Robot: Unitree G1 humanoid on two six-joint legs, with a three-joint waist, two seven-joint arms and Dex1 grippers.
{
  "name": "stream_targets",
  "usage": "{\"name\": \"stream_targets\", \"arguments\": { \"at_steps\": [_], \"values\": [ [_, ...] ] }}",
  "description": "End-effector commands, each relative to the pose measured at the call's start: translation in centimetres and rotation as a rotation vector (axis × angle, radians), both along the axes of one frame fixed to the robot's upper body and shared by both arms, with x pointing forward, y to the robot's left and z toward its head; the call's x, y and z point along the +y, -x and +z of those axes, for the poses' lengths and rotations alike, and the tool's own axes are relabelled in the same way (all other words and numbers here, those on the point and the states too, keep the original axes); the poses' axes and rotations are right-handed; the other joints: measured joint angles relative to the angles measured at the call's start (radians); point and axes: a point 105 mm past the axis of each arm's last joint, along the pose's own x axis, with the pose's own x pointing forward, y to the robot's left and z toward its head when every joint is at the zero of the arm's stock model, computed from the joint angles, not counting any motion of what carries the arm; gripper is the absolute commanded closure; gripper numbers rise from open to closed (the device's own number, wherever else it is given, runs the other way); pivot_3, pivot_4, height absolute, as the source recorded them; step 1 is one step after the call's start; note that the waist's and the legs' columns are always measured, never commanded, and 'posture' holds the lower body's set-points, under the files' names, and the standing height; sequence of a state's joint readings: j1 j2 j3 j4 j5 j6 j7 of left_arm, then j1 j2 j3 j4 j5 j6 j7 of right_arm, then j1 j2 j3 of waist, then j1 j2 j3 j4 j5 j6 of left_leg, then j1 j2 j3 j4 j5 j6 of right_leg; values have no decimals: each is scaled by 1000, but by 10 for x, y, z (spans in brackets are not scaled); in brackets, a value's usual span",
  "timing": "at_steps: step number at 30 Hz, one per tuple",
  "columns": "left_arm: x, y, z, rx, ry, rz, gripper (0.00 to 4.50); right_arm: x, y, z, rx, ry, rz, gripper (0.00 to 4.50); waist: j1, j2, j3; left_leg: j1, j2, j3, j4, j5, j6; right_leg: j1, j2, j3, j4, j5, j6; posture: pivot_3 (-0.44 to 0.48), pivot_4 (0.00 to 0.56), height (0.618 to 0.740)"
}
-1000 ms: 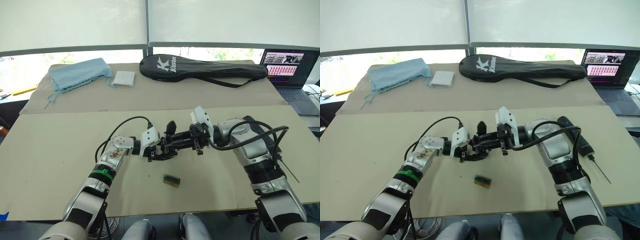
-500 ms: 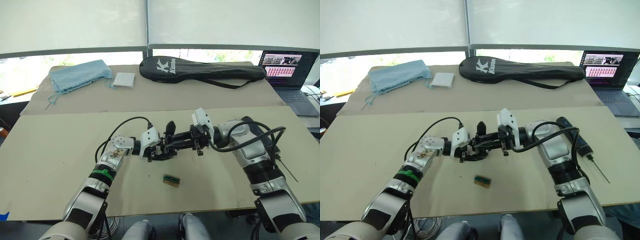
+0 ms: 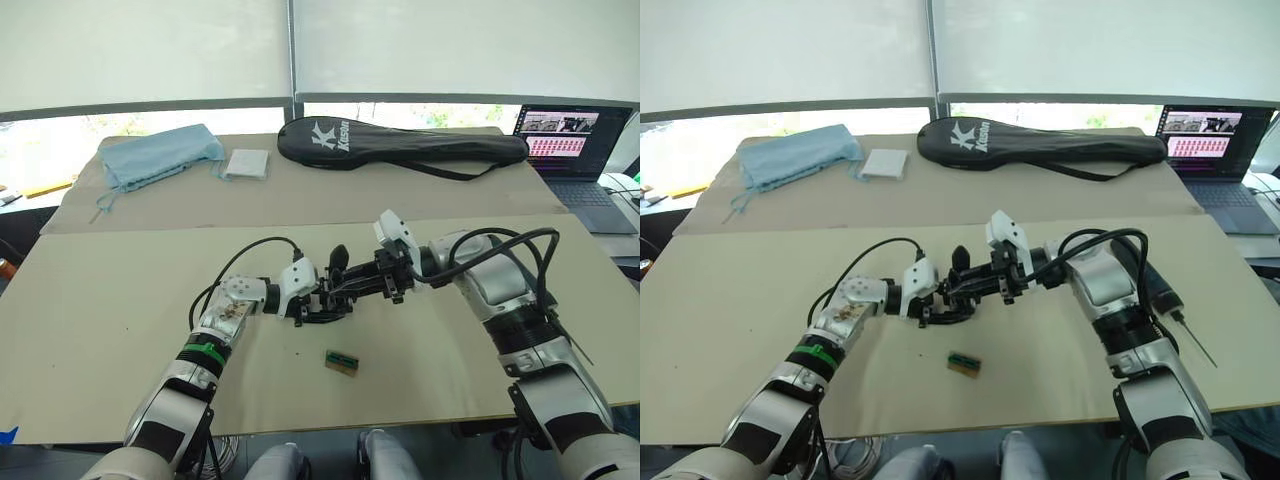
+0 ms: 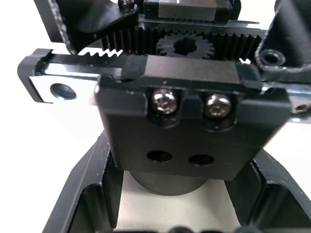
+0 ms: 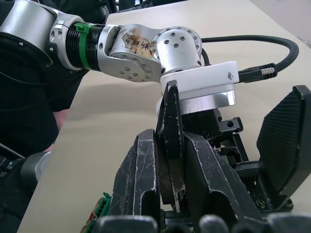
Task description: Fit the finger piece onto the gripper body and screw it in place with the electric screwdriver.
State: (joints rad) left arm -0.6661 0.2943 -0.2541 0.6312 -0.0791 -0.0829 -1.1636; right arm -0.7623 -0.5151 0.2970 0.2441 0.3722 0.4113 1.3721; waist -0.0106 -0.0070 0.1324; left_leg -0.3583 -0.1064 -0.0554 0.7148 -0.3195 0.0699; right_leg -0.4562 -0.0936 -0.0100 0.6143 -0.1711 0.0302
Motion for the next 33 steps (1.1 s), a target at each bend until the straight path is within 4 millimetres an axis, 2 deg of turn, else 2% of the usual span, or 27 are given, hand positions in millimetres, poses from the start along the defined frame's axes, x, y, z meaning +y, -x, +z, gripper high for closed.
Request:
{"name": "stream_targets", "arguments": {
  "at_steps": [1, 6, 19, 33],
  "values": [
    [3, 1, 14, -52, 9, -33, 2186, -31, -8, -64, 125, 204, -191, 4189, -1, 0, -3, 0, 0, 0, 0, 0, 0, 0, 0, 0, 0, 0, 0, 0, 150, 736],
    [3, 1, 14, -53, 11, -24, 2186, -37, -2, -73, 161, 223, -190, 4189, -1, 1, -8, 1, 0, 0, -1, 0, 0, 1, 0, 0, 0, 0, 0, 0, 150, 736],
    [6, 1, 15, -54, 3, -22, 2186, -30, -2, -81, 250, 303, -151, 4189, -4, 1, -9, 3, 1, 0, -3, 0, 0, 1, 0, 2, -1, 0, 0, 0, 150, 736],
    [5, 0, 17, -55, 8, -20, 2186, -35, -7, -88, 124, 349, -194, 4189, -7, 1, -12, 4, 1, 0, -3, 0, 0, 2, 1, 2, -1, 0, 0, 0, 150, 736]
  ]
}}
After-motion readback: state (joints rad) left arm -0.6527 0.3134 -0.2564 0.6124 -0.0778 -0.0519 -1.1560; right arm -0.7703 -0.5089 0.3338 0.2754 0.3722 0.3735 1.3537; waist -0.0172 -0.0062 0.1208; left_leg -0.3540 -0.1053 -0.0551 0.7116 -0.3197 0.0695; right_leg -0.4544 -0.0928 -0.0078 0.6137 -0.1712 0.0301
